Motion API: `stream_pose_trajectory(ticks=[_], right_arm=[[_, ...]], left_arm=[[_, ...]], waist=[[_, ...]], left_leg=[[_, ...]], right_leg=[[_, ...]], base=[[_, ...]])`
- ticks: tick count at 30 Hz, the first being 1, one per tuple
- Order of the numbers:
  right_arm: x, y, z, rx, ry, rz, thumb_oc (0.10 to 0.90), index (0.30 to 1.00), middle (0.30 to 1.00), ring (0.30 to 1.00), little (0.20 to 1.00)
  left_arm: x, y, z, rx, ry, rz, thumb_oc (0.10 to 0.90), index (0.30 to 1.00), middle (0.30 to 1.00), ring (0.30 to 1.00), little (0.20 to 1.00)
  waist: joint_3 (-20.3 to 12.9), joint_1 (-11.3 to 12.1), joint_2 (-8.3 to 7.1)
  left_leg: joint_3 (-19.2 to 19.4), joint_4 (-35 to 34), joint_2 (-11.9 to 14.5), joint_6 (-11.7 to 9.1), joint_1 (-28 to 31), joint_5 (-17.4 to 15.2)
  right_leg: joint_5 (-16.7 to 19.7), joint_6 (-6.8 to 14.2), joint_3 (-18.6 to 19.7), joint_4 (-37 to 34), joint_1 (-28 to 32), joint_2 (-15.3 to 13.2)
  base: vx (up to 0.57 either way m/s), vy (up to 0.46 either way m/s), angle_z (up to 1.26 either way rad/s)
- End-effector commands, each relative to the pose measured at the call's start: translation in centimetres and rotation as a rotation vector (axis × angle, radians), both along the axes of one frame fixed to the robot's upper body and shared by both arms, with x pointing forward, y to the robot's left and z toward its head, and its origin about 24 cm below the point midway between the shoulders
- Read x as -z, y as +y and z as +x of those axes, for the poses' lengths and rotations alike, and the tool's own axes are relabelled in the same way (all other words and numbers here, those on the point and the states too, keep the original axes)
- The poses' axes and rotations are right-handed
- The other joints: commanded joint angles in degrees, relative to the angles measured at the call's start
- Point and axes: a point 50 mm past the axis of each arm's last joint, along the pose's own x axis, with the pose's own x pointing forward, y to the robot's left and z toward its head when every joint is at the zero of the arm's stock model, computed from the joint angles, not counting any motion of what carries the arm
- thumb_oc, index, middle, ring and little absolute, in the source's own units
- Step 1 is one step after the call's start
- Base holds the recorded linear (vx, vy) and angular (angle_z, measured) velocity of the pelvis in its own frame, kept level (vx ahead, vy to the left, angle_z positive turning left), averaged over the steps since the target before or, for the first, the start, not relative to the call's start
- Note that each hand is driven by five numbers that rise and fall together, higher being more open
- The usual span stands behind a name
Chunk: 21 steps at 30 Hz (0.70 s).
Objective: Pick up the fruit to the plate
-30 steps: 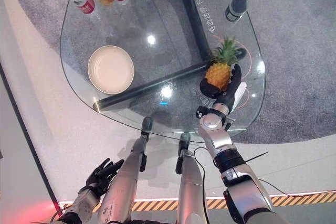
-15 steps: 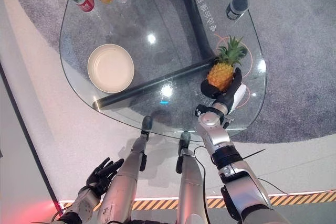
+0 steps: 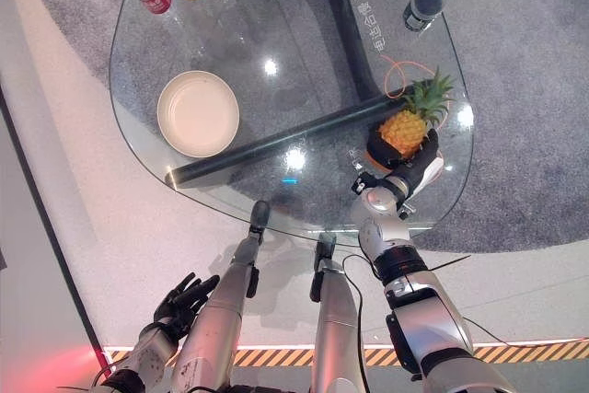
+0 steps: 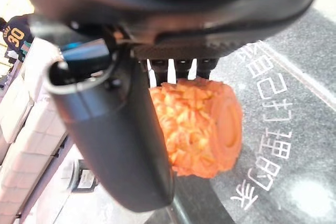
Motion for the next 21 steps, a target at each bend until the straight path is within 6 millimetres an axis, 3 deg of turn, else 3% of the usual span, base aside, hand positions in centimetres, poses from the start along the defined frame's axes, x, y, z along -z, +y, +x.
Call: stream_pose_trajectory(ticks=[1,8,9,10,11,12,13,21], right_arm=[[-1.1,-1.4,0.2,0.003,-0.014,0.013,0.800,0.900,0.900,0.900,0.900],[-1.0,-1.2,0.6,-0.052,0.003,0.044,0.800,0.900,0.900,0.900,0.900],[-1.1,-1.2,0.7,-0.061,0.005,0.042,0.674,0.792,0.792,0.792,0.774],[-1.2,-1.2,0.8,-0.067,0.008,0.042,0.449,0.599,0.599,0.599,0.549],[-1.3,-1.1,0.9,-0.073,0.013,0.040,0.287,0.460,0.460,0.460,0.387],[-1.3,-1.0,0.9,-0.080,0.018,0.039,0.147,0.340,0.340,0.340,0.247],[-1.3,-1.0,1.0,-0.090,0.027,0.031,0.100,0.300,0.300,0.300,0.200],[-0.9,-1.6,1.2,-0.123,0.107,0.028,0.100,0.300,0.300,0.300,0.200]], left_arm=[[1.0,-1.7,-1.2,0.008,0.050,-0.033,0.800,0.900,0.900,0.900,0.900],[0.9,-1.9,-1.1,0.013,0.038,-0.042,0.800,0.900,0.900,0.900,0.900],[0.9,-1.9,-1.1,0.012,0.037,-0.044,0.800,0.900,0.900,0.900,0.900],[0.8,-1.9,-1.1,0.011,0.037,-0.044,0.800,0.900,0.900,0.900,0.900],[0.8,-1.9,-1.1,0.009,0.037,-0.046,0.800,0.900,0.900,0.900,0.900],[0.8,-1.9,-1.0,0.008,0.037,-0.047,0.800,0.900,0.900,0.900,0.900],[0.8,-1.8,-1.1,0.008,0.036,-0.047,0.800,0.900,0.900,0.900,0.900],[0.7,-1.8,-0.9,0.017,0.025,-0.049,0.800,0.900,0.900,0.900,0.900]], waist=[[-0.3,0.2,1.39],[-0.3,0.6,1.62],[-0.3,0.6,1.66],[-0.3,0.6,1.68],[-0.3,0.7,1.72],[-0.3,0.7,1.74],[-0.3,0.8,1.70],[-0.3,1.2,1.84]], left_leg=[[0.1,8.4,-7.0,5.0,-0.3,-9.5],[-0.1,8.6,-7.0,4.9,-0.5,-9.4],[-0.1,8.6,-7.0,4.9,-0.6,-9.4],[-0.1,8.6,-7.0,4.9,-0.6,-9.4],[-0.1,8.6,-7.0,4.9,-0.7,-9.4],[-0.2,8.7,-7.0,4.9,-0.7,-9.4],[-0.2,8.7,-7.0,4.9,-0.7,-9.4],[-0.5,8.6,-7.1,4.8,-0.7,-9.2]], right_leg=[[8.8,0.9,-4.3,-10.9,0.8,1.3],[8.7,1.0,-4.7,-10.5,0.5,1.1],[8.7,1.0,-4.7,-10.4,0.4,1.1],[8.7,1.0,-4.7,-10.4,0.4,1.1],[8.6,1.0,-4.8,-10.3,0.3,1.1],[8.6,1.0,-4.8,-10.2,0.2,1.1],[8.6,1.0,-4.9,-10.2,0.2,1.1],[8.4,0.8,-5.3,-9.9,0.2,1.1]], base=[[0.00,0.000,0.00],[0.00,0.000,0.00],[0.00,0.000,0.00],[0.00,0.000,0.00],[0.00,0.000,0.00],[0.00,0.000,0.00],[0.00,0.000,0.00],[0.00,-0.005,0.05]])
